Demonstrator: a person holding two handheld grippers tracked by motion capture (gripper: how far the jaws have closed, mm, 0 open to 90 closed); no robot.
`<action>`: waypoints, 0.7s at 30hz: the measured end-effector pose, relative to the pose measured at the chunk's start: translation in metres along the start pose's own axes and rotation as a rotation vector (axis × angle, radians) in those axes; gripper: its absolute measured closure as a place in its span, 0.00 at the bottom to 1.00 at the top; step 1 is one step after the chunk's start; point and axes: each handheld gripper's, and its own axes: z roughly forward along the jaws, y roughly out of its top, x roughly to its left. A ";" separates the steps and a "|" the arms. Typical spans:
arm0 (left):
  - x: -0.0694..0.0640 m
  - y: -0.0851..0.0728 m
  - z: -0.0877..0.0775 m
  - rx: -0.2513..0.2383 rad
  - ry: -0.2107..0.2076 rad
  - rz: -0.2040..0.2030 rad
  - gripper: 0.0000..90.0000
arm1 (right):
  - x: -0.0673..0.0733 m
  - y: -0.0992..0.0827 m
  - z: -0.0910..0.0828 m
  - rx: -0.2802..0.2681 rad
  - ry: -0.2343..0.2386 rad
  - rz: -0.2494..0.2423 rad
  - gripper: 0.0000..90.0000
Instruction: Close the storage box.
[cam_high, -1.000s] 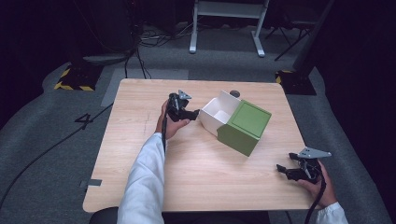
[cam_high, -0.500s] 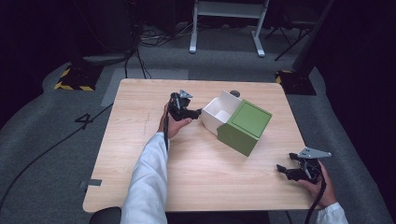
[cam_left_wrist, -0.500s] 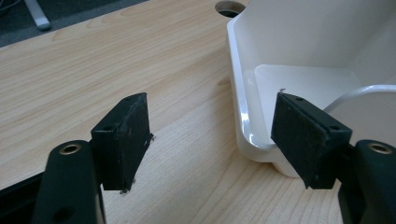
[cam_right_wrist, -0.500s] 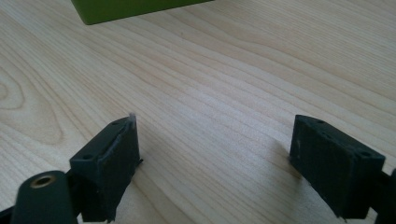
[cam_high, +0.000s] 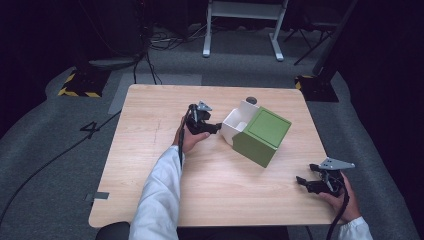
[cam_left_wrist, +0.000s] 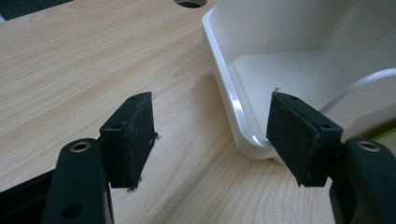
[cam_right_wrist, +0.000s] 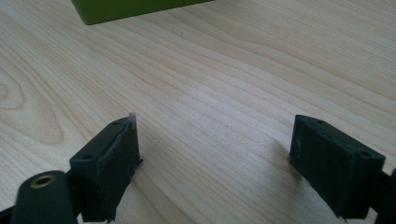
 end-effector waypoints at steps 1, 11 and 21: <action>-0.002 0.000 0.000 0.002 0.007 0.008 0.36 | 0.000 0.000 0.000 0.000 0.000 0.000 0.18; -0.018 -0.008 0.015 0.041 -0.077 0.018 0.48 | 0.000 0.000 0.000 0.001 -0.001 0.000 0.18; -0.034 -0.005 0.025 0.076 -0.110 0.050 0.56 | 0.000 0.000 0.000 0.002 0.000 0.001 0.18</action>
